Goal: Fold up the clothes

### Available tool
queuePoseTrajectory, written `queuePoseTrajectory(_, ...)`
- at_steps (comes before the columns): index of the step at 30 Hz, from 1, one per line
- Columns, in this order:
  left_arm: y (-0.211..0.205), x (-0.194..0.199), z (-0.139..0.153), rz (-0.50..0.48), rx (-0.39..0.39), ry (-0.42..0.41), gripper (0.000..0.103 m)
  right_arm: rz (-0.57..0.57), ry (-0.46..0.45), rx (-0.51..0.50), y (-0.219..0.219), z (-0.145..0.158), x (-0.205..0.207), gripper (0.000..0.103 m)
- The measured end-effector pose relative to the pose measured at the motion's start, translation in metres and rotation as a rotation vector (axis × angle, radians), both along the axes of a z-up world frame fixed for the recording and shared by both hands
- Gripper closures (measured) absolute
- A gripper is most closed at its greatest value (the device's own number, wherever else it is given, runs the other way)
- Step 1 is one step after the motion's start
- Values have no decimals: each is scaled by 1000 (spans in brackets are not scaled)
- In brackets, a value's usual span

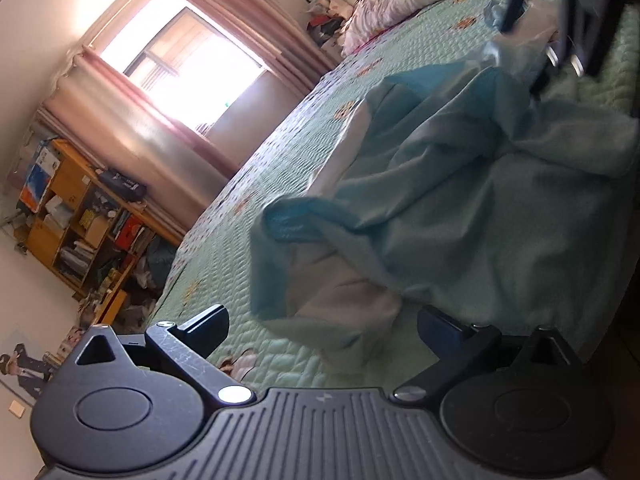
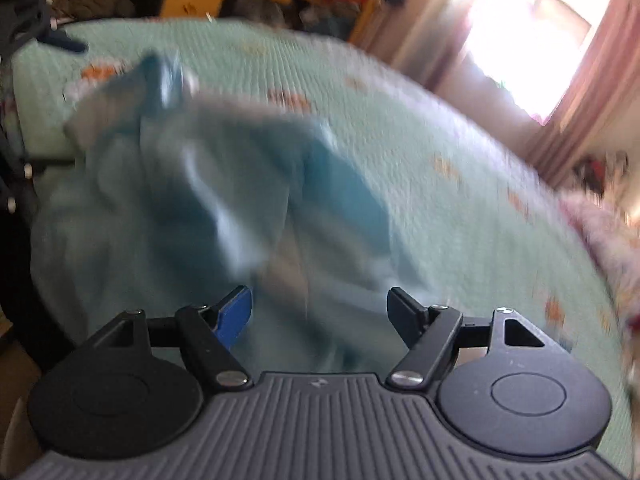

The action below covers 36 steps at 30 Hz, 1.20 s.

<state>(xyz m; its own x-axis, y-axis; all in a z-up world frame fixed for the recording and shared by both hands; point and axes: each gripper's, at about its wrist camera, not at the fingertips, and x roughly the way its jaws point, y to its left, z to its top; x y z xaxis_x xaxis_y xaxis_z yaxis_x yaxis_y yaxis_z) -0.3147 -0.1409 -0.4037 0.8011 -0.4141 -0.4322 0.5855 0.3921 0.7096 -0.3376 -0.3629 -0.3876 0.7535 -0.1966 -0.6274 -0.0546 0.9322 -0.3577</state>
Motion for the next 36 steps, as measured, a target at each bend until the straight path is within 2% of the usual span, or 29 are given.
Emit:
queuePoseTrajectory(3,-4,-2,1,-5,10,-22,2,57,7,15,24,-12,12,28)
queuePoseTrajectory(5,0,-1,4,11,3,-23,2,106,-39,26,48,-7,32,28)
queuePoseTrajectory(7,5,1,6,31,-4,-20,2,124,-84,59,54,1,51,28)
queuePoseTrajectory(9,9,3,9,50,-12,-16,2,116,-77,123,49,8,67,30)
queuePoseTrajectory(10,11,4,9,56,-18,-12,2,107,-57,157,45,8,70,42)
queuePoseTrajectory(11,13,4,9,61,-25,-7,2,99,-34,178,41,8,71,66)
queuePoseTrajectory(12,14,5,8,66,-31,-2,2,89,-17,180,38,6,69,80)
queuePoseTrajectory(13,14,7,8,68,-36,1,2,79,-12,182,35,5,63,99)
queuePoseTrajectory(14,13,8,7,69,-39,4,2,68,-12,220,36,4,57,98)
queuePoseTrajectory(18,9,9,8,58,-52,0,2,43,-86,518,18,33,57,99)
queuePoseTrajectory(21,9,13,12,63,-65,-6,2,68,-208,687,-3,77,86,99)
queuePoseTrajectory(24,14,18,15,93,-79,5,2,25,-352,782,-31,126,136,98)
queuePoseTrajectory(25,13,20,16,89,-81,7,2,-16,-389,794,-42,135,148,93)
queuePoseTrajectory(26,11,21,17,81,-84,9,2,-69,-387,776,-50,136,158,75)
queuePoseTrajectory(27,10,22,17,74,-86,10,2,-122,-380,754,-59,137,167,62)
queuePoseTrajectory(28,8,24,18,67,-89,12,1,-169,-337,739,-65,132,170,47)
queuePoseTrajectory(31,4,28,21,45,-96,16,1,-226,-301,769,-80,99,138,45)
queuePoseTrajectory(34,0,32,24,23,-103,21,1,-332,-255,769,-87,56,104,44)
queuePoseTrajectory(36,-3,35,26,8,-108,24,1,-346,-208,755,-87,36,82,44)
